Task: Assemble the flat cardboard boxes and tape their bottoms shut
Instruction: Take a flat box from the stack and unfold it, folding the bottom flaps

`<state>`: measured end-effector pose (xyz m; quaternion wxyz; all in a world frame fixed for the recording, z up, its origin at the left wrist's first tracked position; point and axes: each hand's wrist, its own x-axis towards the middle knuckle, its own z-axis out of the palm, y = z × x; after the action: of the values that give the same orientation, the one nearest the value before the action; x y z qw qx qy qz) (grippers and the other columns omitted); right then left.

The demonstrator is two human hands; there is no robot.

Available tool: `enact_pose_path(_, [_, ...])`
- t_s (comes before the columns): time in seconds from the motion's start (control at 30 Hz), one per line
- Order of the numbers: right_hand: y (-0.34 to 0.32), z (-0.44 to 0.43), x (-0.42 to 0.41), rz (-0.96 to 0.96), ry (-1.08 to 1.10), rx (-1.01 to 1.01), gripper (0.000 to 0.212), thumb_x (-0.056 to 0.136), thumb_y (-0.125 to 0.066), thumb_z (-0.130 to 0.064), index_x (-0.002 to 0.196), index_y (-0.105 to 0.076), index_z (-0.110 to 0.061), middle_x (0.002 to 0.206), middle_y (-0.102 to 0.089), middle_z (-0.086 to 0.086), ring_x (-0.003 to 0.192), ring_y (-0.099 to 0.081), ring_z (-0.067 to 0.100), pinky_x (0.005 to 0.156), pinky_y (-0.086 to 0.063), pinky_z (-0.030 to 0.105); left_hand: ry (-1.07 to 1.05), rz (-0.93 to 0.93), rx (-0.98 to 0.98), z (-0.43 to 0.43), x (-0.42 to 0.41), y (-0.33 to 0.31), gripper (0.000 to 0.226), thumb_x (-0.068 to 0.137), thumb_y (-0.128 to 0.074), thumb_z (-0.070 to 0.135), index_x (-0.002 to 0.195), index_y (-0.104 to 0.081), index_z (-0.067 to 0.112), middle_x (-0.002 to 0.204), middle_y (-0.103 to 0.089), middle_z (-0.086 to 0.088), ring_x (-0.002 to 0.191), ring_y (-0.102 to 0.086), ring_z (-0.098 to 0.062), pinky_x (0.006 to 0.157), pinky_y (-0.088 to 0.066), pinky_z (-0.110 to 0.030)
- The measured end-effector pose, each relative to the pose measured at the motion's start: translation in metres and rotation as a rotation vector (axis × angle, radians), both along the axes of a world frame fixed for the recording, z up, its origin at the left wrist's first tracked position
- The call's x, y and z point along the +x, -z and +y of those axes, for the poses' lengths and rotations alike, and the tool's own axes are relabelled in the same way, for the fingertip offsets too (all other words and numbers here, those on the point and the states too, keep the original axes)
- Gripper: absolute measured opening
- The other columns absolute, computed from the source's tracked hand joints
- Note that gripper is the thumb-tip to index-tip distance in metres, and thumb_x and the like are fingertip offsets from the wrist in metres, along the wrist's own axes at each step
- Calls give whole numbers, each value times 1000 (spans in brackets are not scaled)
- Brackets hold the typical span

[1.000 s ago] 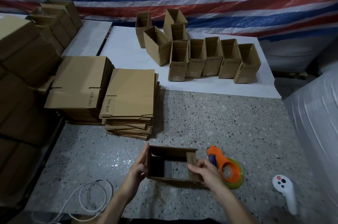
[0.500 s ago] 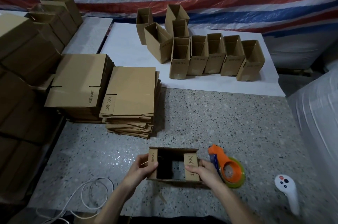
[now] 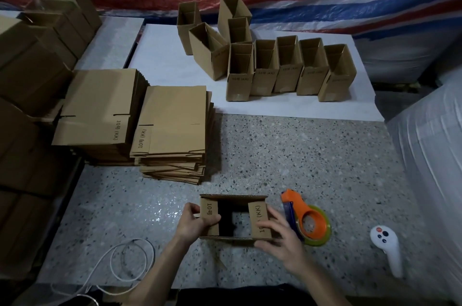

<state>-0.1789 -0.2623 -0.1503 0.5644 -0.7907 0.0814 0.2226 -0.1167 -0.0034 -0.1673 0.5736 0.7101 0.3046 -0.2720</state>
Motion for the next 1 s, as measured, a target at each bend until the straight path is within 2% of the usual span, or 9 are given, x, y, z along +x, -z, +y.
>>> enact_pose_path(0.13, [2,8,1,-50,116,-79,35,69,-77,-58,95,-73,-36,143,-38,-30,136,-35,-1,118,-31,45,53,-24,-64,4,-6,-1,56,74,-88,21,108,-46,6,102,-70,-11,80,-70,-18,54,-51,-20])
enact_pose_path(0.2, [1,15,6,-20,190,-109,28,75,-77,-50,98,-70,-37,139,-47,-24,130,-46,4,114,-38,45,96,-38,-115,10,-11,0,45,83,-80,27,109,-48,8,108,-70,-11,90,-69,-19,60,-53,-22])
enact_pose_path(0.27, [-3,21,12,8,257,-148,52,75,-78,-50,121,-58,-38,136,-56,-13,119,-57,11,102,-51,45,91,-43,-178,18,-19,3,30,97,-63,36,111,-55,11,117,-68,-7,103,-67,-16,71,-56,-25])
enact_pose_path(0.33, [-6,23,20,-3,256,-208,83,76,-80,-48,147,-36,-40,132,-57,-9,111,-60,12,94,-55,44,66,-24,-246,23,-31,5,35,102,-47,47,118,-61,19,123,-66,4,114,-61,-7,81,-56,-26])
enact_pose_path(0.43, [-8,22,28,-25,165,-253,102,77,-80,-48,151,-10,-55,135,-55,-5,115,-59,14,94,-55,45,45,-51,-284,20,-48,7,47,91,-63,56,130,-56,31,126,-64,11,117,-61,-6,84,-57,-25])
enact_pose_path(0.53, [-8,19,34,-35,105,-270,105,79,-80,-45,154,-7,-53,155,-39,0,130,-49,18,102,-50,50,-8,-124,-238,11,-54,7,51,84,-74,47,129,-56,32,123,-68,7,112,-66,-8,77,-57,-22])
enact_pose_path(0.73, [-11,21,35,-92,30,-271,102,85,-74,-43,155,0,-50,165,-16,-6,151,-17,18,117,-29,53,23,-131,-248,11,-46,1,33,96,-64,20,128,-60,28,112,-74,6,103,-69,-9,78,-54,-22])
enact_pose_path(0.9, [-9,23,30,-182,14,-359,101,87,-69,-48,154,6,-48,166,-15,-5,145,-29,12,112,-38,48,94,-135,-244,10,-39,-5,38,99,-58,9,136,-54,18,125,-68,-8,105,-68,-15,74,-55,-19])
enact_pose_path(1.0, [-3,24,23,-249,-51,-444,79,92,-58,-55,155,-10,-51,161,-28,-3,144,-35,17,108,-46,47,114,-191,-280,11,-36,-11,64,100,-57,10,152,-27,33,138,-57,-5,118,-61,-17,93,-55,-31])
